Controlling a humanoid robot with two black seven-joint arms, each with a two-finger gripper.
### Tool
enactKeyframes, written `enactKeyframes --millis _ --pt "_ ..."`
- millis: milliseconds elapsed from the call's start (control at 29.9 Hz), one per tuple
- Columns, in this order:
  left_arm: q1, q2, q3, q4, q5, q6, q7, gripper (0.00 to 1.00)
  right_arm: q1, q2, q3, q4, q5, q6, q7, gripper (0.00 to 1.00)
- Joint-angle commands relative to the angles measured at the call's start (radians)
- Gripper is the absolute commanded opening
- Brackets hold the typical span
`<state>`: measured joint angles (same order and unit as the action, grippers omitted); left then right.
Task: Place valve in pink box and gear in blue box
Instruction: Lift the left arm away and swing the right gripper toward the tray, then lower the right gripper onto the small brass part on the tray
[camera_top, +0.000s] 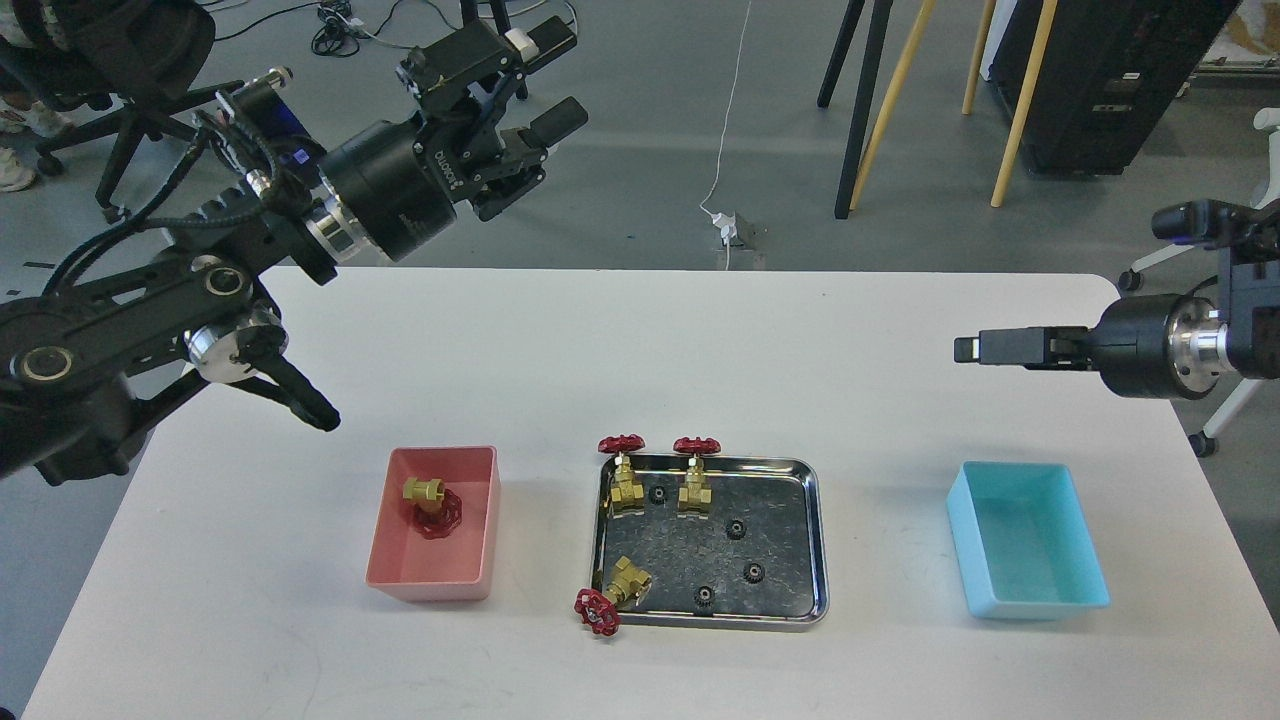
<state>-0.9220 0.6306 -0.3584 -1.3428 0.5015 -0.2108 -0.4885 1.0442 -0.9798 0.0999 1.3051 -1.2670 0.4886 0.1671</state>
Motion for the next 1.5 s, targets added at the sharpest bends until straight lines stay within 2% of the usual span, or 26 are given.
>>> enactKeyframes --millis 0,367,869,969,1236,1403,1470 --pt "0.077 -0.029 -0.079 0.001 -0.004 -0.022 0.0 0.79 -0.029 0.013 -0.037 0.0 -0.043 0.0 0.002 0.99" --pt "0.123 -0.034 -0.102 0.001 -0.004 -0.032 0.0 0.79 -0.144 0.087 -0.066 -0.009 -0.261 0.0 0.003 0.99" --pt "0.14 -0.037 -0.102 0.001 -0.004 -0.032 0.0 0.79 -0.023 0.118 -0.065 0.023 -0.253 0.0 0.008 0.99" --pt "0.14 -0.049 -0.102 0.005 -0.004 -0.03 0.0 0.79 0.013 0.179 -0.086 0.055 -0.265 0.0 0.006 0.99" --pt "0.161 -0.057 -0.102 0.016 -0.006 -0.03 0.0 0.8 0.207 0.383 -0.327 0.065 -0.256 0.0 0.005 0.98" --pt "0.181 -0.057 -0.111 0.02 -0.006 -0.03 0.0 0.8 0.263 0.495 -0.384 0.059 -0.255 0.0 0.0 0.98" --pt "0.189 -0.057 -0.117 0.02 -0.006 -0.029 0.0 0.8 0.276 0.532 -0.428 0.059 -0.256 0.0 -0.001 0.95"
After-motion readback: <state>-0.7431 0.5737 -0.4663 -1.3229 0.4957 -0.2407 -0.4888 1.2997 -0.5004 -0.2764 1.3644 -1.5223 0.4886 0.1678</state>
